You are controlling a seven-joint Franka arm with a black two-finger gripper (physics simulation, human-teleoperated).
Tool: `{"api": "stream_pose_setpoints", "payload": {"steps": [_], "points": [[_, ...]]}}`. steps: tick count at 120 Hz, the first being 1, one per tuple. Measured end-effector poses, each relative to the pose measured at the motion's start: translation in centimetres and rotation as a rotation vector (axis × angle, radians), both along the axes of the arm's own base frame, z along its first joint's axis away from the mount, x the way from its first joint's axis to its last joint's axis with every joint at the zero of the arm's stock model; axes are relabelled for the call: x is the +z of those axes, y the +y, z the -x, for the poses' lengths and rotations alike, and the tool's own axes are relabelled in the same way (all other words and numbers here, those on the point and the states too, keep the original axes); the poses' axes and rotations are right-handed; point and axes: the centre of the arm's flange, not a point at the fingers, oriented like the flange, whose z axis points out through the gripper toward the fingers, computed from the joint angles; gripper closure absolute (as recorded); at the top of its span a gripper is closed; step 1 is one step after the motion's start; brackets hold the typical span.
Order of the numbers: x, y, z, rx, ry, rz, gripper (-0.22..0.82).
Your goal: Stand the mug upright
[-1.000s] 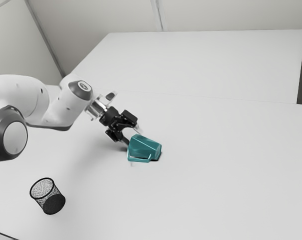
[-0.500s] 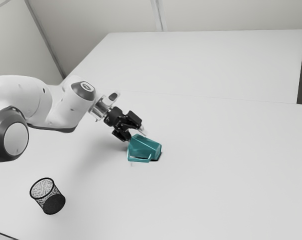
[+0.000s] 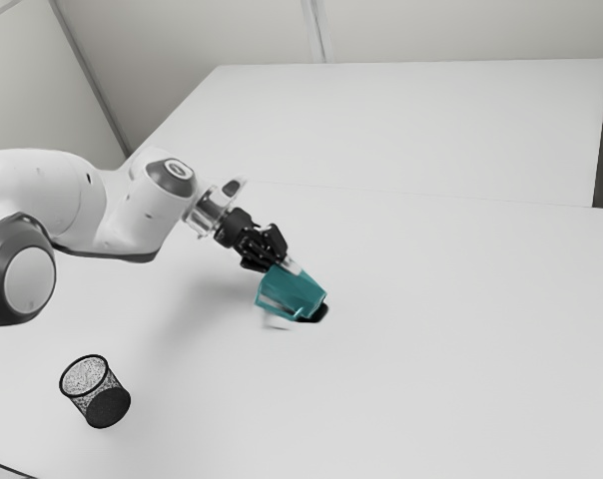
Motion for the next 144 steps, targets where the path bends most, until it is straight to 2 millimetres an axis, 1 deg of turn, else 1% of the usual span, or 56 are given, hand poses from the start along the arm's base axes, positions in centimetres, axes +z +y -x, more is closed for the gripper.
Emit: {"api": "stream_pose_setpoints", "payload": {"steps": [16,30,37,47,52,64,72,86,101,117,135,144], "points": [[1.0,-1.0,0.2,-0.006,-0.015,0.010,0.76],[2.5,-2.0,0.5,-0.029,-0.035,-0.008,0.77],[3.4,-2.1,0.5,-0.049,-0.048,-0.042,0.77],[4.5,-1.7,0.6,-0.074,-0.064,-0.104,0.77],[4.7,-1.7,0.6,-0.085,-0.068,-0.130,0.77],[5.0,-2.5,0.7,-0.119,-0.081,-0.196,0.77],[5.2,-2.2,0.6,-0.138,-0.093,-0.260,0.78],[6.3,-1.8,0.5,-0.186,-0.125,-0.385,0.78],[6.3,-1.7,0.4,-0.238,-0.141,-0.505,0.78],[7.1,-2.7,0.5,-0.316,-0.174,-0.639,0.78],[6.8,-2.8,1.1,-0.355,-0.186,-0.742,0.78],[6.8,-3.9,1.3,-0.379,-0.211,-0.781,0.78]]}}
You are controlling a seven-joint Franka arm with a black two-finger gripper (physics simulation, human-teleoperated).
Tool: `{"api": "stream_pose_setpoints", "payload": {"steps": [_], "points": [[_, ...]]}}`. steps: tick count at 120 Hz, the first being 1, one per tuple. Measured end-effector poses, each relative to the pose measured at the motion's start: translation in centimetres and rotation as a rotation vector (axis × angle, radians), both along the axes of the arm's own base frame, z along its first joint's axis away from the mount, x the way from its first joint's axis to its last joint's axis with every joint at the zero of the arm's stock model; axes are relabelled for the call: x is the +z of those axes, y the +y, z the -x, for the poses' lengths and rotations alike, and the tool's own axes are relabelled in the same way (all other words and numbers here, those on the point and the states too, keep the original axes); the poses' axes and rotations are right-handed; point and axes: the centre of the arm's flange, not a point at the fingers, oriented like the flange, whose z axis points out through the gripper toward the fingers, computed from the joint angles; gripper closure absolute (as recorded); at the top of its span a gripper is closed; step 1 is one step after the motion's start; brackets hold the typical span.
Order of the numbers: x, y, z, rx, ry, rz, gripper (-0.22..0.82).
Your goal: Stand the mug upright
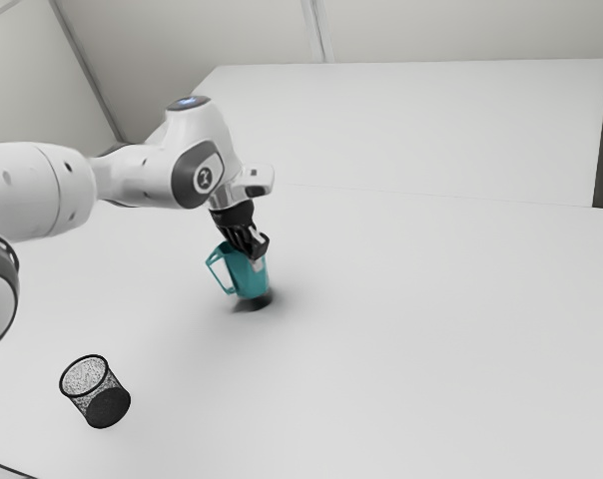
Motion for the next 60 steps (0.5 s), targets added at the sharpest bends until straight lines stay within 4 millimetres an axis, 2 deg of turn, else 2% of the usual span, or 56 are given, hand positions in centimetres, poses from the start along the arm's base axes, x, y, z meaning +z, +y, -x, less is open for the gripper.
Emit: {"api": "stream_pose_setpoints", "payload": {"steps": [13,25,55,60], "points": [[-0.1,-1.2,0.2,-0.019,-0.024,-0.033,0.78],[-1.1,-0.9,1.6,0.003,-0.020,-0.039,0.78],[-2.8,-1.0,2.3,0.048,-0.029,-0.053,0.78],[-2.8,-1.1,2.3,0.052,-0.032,-0.054,0.70]]}}
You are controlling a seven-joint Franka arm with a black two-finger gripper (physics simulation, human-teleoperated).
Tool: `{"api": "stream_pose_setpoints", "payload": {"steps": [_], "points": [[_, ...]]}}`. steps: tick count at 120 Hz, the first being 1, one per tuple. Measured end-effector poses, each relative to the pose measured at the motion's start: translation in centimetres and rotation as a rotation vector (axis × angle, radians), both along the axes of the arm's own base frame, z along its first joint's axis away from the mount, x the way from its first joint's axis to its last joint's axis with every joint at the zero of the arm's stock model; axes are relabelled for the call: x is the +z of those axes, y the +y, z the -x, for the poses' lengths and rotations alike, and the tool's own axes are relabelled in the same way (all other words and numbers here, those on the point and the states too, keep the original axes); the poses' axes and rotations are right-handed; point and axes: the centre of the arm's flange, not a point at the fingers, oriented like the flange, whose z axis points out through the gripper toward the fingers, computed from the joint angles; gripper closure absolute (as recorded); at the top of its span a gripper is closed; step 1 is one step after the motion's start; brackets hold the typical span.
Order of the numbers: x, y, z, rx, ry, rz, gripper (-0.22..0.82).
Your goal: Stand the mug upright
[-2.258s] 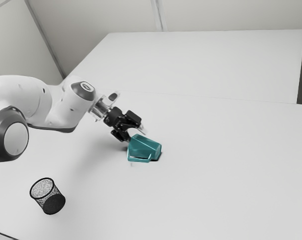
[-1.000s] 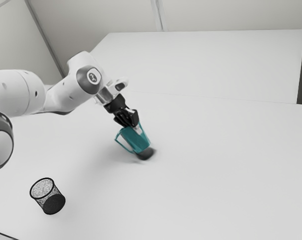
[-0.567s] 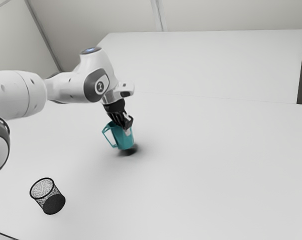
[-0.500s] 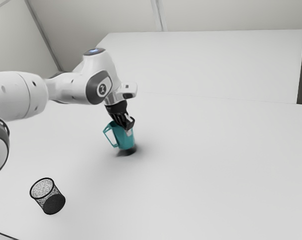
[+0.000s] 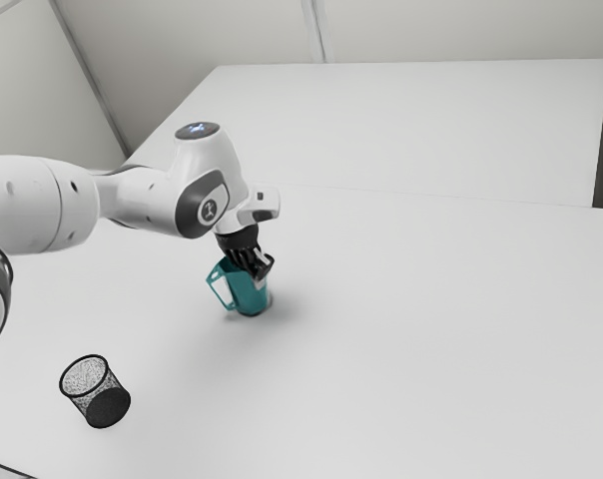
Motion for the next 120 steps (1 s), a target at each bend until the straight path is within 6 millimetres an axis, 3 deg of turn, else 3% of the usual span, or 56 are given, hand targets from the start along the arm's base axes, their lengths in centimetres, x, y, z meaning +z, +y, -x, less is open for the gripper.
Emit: {"api": "stream_pose_setpoints", "payload": {"steps": [20,39,64,83,105,120], "points": [[0.2,-0.1,-0.2,0.009,-0.011,-0.005,0.35],[2.2,-0.9,-0.5,-0.015,-0.049,-0.023,0.17],[8.6,-0.9,-0.8,-0.013,-0.132,-0.016,0.06],[16.1,-0.9,-2.0,-0.003,-0.183,-0.048,0.03],[22.6,-0.6,-2.1,0.024,-0.198,-0.089,0.01],[25.8,-0.2,-1.3,0.045,-0.195,-0.104,0.01]]}}
